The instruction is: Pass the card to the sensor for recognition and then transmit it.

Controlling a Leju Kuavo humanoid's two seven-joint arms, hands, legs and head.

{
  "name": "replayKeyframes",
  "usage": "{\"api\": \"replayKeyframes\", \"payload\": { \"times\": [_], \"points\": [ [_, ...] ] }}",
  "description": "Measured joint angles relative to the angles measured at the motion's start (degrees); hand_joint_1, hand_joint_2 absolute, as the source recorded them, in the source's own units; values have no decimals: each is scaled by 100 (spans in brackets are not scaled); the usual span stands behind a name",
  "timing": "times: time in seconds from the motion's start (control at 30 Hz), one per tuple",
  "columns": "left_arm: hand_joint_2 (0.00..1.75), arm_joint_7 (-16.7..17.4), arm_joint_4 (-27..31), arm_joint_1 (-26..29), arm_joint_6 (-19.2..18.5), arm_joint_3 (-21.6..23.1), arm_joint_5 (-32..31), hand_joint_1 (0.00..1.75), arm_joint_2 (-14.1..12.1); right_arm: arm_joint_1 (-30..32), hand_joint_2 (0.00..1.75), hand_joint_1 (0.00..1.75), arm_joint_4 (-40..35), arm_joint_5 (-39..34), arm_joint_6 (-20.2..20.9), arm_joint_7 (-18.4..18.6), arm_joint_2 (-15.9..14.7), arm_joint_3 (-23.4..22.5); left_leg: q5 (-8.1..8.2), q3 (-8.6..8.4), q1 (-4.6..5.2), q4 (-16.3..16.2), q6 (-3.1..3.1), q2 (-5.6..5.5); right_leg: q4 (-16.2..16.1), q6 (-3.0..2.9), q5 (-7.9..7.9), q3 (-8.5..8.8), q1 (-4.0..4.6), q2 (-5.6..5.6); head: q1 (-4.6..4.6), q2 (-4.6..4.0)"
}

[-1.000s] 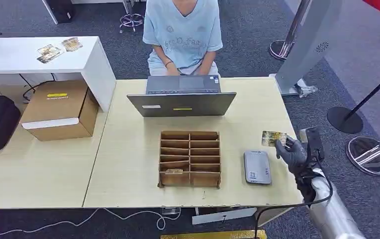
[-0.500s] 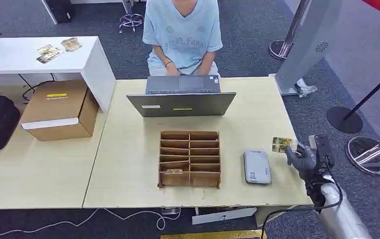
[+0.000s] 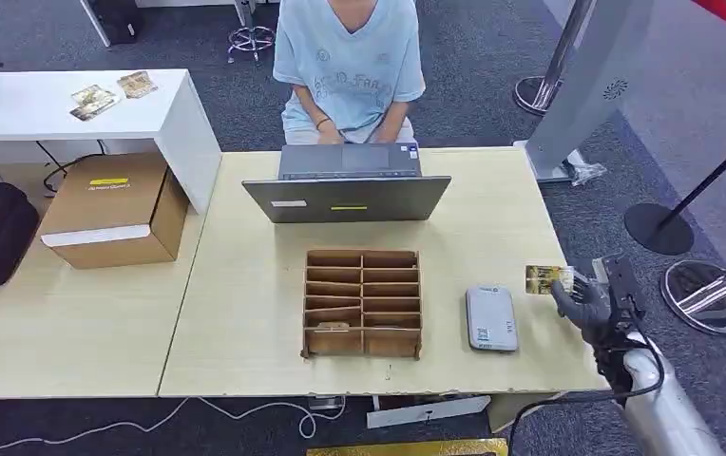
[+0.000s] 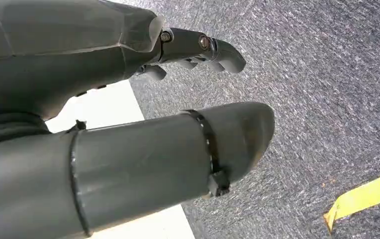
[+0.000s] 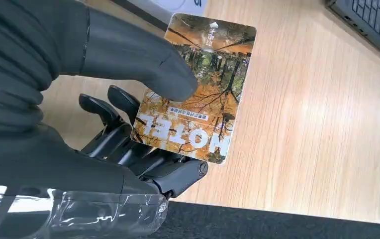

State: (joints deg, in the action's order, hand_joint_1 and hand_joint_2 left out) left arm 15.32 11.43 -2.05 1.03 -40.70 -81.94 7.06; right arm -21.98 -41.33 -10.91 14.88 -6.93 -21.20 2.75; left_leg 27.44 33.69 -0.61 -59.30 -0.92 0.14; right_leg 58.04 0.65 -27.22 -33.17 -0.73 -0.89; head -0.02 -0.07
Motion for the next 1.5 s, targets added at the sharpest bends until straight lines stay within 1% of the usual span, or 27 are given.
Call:
{"api": "replayKeyframes", "payload": {
  "times": [0.37,0.6,0.8,0.97,1.13,1.4,1.47,1.5],
  "points": [
    [0,2,0,0,0,0,2,0,0,1,175,175,-7,0,13,2,-13,0,0,0,0,0,0,0,0,0,0,0,0,0,0,0],
    [0,2,0,0,2,-31,87,0,0,0,175,175,-116,-20,136,59,-37,37,0,0,0,0,0,0,0,0,0,0,0,0,0,0],
    [0,2,0,1,0,-131,175,0,0,-13,175,175,-109,9,549,109,-185,190,0,1,1,0,0,-2,0,0,0,0,0,-1,-2,0],
    [0,2,0,0,2,-192,223,0,0,-54,175,175,-74,59,660,107,-286,334,0,1,1,0,0,-2,0,0,1,0,-1,-1,0,0],
    [0,9,0,-1,4,-262,258,0,0,-149,175,175,-22,221,651,31,-315,509,0,0,0,0,0,-1,0,0,1,0,0,0,-2,0],
    [0,9,0,0,13,-337,299,0,0,-133,175,175,-88,216,643,-35,-411,662,-2,1,1,0,2,-3,0,0,1,0,0,-2,0,0],
    [0,33,0,-2,13,-359,324,0,0,-106,175,175,-166,365,551,7,-442,706,-1,1,1,0,2,-1,0,0,1,0,-1,0,-2,0],
    [0,46,0,-4,15,-380,334,0,0,-94,175,175,-216,523,440,39,-441,736,-2,1,1,0,2,-1,0,0,1,0,-1,-1,0,0]
  ]
}}
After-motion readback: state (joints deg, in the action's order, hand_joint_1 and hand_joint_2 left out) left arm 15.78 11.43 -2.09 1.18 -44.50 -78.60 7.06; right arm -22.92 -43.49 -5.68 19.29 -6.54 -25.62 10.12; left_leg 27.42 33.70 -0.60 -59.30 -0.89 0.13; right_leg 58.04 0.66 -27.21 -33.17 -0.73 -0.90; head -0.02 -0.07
